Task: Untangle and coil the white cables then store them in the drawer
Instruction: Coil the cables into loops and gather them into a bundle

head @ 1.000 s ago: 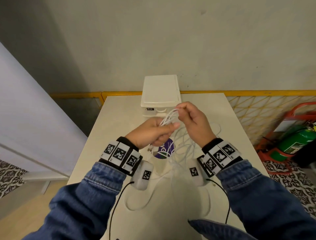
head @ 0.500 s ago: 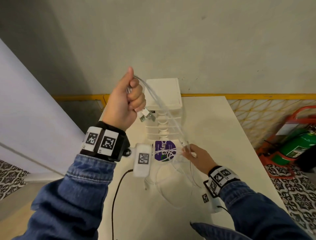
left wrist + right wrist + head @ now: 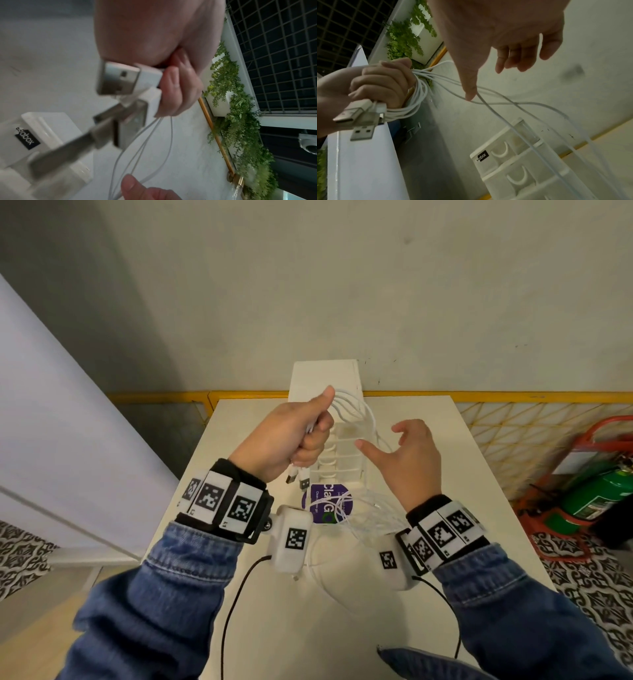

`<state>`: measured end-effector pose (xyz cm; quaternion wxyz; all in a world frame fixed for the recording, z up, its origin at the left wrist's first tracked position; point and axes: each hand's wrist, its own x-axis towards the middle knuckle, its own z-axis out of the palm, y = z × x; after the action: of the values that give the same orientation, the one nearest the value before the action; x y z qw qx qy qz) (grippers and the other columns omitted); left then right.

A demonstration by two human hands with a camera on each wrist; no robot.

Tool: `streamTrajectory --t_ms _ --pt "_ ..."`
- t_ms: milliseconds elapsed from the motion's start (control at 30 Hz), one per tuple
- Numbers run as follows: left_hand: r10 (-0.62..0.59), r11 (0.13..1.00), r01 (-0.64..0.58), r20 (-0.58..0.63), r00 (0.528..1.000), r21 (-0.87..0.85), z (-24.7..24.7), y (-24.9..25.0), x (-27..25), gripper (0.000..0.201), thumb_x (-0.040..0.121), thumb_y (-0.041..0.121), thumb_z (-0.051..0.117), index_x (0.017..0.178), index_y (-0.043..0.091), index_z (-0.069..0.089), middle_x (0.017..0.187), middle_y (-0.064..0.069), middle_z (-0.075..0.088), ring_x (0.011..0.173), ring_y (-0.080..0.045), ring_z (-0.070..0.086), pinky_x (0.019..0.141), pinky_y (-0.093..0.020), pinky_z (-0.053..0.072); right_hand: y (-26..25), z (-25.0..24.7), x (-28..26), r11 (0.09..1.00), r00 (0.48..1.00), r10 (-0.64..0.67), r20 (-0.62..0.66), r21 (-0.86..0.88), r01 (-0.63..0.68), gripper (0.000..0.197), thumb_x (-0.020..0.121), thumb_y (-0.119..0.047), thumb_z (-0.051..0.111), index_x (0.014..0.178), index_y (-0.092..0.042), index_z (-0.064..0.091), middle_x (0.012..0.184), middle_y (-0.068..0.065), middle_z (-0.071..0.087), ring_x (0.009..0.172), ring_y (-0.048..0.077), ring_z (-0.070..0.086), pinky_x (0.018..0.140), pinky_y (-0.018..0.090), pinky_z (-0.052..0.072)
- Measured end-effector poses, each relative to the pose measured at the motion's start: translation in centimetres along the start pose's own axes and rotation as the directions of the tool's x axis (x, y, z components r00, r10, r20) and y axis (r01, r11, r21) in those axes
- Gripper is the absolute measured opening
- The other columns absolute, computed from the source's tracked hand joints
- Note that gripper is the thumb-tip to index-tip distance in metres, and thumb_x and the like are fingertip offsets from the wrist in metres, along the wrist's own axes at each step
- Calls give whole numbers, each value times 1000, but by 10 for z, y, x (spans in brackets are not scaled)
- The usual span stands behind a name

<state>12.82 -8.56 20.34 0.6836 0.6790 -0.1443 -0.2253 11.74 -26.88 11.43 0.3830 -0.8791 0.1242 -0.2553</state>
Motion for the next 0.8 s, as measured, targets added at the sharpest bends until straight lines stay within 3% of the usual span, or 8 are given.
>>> streamTrajectory --t_ms 67,167,267,367,467,567,633,800 --pt "-11 1000 11 11 1000 21 0 -1 -1 47 95 48 40 59 17 42 45 5 23 35 -11 16 36 -18 18 2 -1 -2 1000 998 -5 -62 21 7 61 63 -53 76 99 -12 49 93 -3 50 87 21 55 82 48 48" --pt "-42 998 40 41 998 41 2 -4 -2 47 93 50 40 59 17 41 44 5 22 35 -11 15 37 -16 17 -3 0 -3 963 960 -239 -147 90 254 61 66 -42 77 111 -12 49 101 -1 50 91 17 50 83 39 46" --pt "-43 999 40 131 991 22 8 -5 -3 46 86 54 42 60 16 42 43 6 21 34 -10 15 37 -17 17 -13 5 -4 915 917 -366 158 241 323 47 84 -34 61 126 -17 47 120 3 55 110 15 50 95 29 39" --pt "40 990 -2 260 965 -144 10 -5 -5 47 87 54 36 61 16 44 40 9 25 32 -7 17 36 -17 16 -16 12 -13 903 849 -332 410 400 160 14 97 -25 41 97 -28 54 91 1 63 84 14 58 79 30 44" --pt "233 879 -53 329 915 -473 6 -1 -4 55 90 57 25 62 16 50 42 10 23 31 -6 18 33 -19 16 -4 27 -25 930 813 -299 500 342 131 25 99 -27 35 78 -37 45 66 2 53 61 17 51 63 34 42" --pt "404 644 -91 238 883 -759 -2 2 1 61 93 56 18 68 12 52 42 6 30 35 -8 20 36 -20 20 13 44 -40 942 785 -247 568 331 57 23 98 -26 37 80 -19 48 60 -2 44 54 15 41 57 35 36" --pt "446 545 -158 125 887 -823 -5 0 5 59 96 53 19 74 11 53 46 5 39 38 -7 23 41 -20 25 19 50 -47 939 796 -238 557 341 41 27 95 -30 37 83 -7 46 58 -5 42 52 13 39 55 33 35" --pt "479 494 -432 -178 859 -755 -12 2 9 53 99 50 12 80 13 45 54 5 41 46 -8 35 50 -21 32 26 51 -52 961 792 -231 565 262 93 23 97 -27 40 73 -27 40 56 -5 50 52 16 51 63 39 47"
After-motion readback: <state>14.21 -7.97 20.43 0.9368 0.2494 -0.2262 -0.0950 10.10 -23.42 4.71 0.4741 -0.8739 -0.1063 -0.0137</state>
